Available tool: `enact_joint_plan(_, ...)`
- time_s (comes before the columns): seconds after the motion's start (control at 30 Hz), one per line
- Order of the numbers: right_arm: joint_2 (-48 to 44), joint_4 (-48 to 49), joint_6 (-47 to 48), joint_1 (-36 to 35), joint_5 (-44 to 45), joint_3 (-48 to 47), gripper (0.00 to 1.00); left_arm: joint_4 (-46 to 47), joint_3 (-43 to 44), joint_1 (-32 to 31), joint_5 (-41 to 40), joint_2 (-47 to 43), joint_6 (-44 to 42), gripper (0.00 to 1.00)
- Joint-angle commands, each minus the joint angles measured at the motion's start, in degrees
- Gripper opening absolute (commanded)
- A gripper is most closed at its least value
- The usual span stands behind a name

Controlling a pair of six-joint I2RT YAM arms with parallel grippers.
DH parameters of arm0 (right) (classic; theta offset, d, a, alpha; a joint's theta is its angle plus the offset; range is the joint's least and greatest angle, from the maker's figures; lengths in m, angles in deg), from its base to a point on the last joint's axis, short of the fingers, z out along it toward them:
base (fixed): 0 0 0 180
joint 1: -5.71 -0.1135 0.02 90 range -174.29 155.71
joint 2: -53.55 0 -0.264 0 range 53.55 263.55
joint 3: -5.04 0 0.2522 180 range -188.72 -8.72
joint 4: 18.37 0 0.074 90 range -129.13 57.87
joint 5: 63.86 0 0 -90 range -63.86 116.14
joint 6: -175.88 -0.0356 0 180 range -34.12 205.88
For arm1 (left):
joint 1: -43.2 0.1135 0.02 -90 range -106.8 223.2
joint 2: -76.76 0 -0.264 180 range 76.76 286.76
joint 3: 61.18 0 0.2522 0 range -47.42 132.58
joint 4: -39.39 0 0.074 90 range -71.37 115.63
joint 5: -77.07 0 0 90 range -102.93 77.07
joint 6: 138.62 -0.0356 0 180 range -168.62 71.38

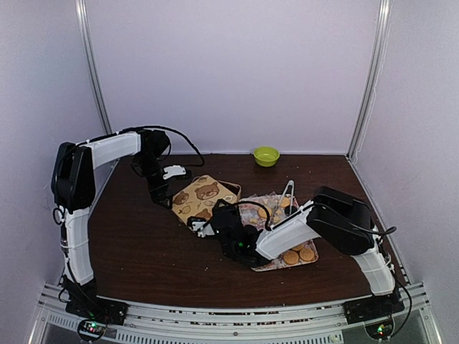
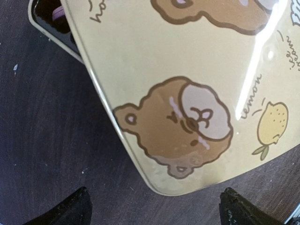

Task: Pack the cookies
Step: Place the box lid on the packing box.

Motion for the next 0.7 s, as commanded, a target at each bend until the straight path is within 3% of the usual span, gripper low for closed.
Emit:
enact_joint_plan(0.0,-3.65,-3.71,-4.17,0.43,1.12,0.43,0.37,1.43,-0.67,-0.59,-2.15,0.85,-2.57,0.98)
enact_joint_plan(0.47,-4.3,-13.52,-11.34,1.03,1.36,-2.11,0.36,5.28,-6.82,-2.16,-5.68,-2.03,-6.87,0.98)
enact_joint_plan(0.67,-4.25,-13.99,-12.11,1.09,1.26,-2.31,0.34,7.12,-3.34,-2.19,-3.25,-0.82,-3.42,0.98)
